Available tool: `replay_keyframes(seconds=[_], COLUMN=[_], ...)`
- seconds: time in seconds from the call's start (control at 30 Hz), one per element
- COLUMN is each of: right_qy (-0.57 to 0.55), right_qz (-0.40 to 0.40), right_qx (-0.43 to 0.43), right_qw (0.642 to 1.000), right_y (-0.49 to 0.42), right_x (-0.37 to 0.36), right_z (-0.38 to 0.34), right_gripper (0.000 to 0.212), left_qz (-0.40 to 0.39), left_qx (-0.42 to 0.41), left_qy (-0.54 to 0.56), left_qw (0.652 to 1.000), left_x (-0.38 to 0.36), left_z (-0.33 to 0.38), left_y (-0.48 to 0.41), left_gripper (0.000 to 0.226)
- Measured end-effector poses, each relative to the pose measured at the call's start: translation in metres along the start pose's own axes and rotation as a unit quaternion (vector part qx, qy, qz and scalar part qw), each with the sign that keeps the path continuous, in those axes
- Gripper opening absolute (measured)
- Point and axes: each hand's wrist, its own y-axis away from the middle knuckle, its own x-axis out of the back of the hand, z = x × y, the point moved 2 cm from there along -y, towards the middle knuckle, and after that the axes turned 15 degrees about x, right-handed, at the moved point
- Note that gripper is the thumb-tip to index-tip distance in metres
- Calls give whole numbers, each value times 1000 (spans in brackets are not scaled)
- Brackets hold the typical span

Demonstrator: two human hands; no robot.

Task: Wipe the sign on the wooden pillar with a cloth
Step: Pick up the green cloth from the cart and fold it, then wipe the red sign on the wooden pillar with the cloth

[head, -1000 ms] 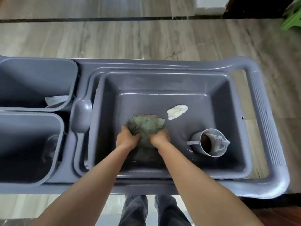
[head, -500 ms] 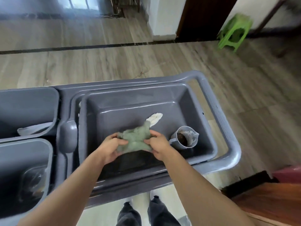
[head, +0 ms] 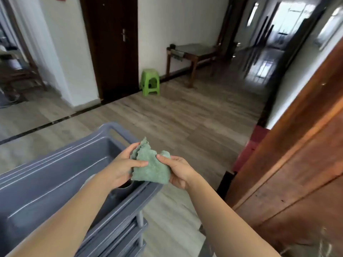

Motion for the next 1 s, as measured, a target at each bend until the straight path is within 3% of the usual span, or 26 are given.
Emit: replay_keyframes(seconds=[0.2, 0.33, 0.47, 0.77, 1.0], right_qy=[-22, 69, 157, 284, 380], right_qz=[116, 201, 275, 335, 373], right_qx=[185, 314, 383, 470, 515], right_qw=[976, 925, 868, 765, 672], right_y=[136, 251, 347, 443, 448], right_x=[185, 274, 312, 334, 322], right_z=[-134, -239, -334, -480, -584], right_gripper=[34, 34, 32, 36, 27], left_qz=[-116, -215, -291, -379, -352], left_qx=[-37, -120, -189, -330, -451], left_qy=[-81, -163, -189, -211, -238], left_qw=[989, 955, 919, 838, 785], left_x=[-262, -436, -567, -730, -780], left_z=[13, 36, 69, 160, 259], left_y=[-31, -16, 16, 60, 75], left_gripper=[49, 46, 54, 71, 91])
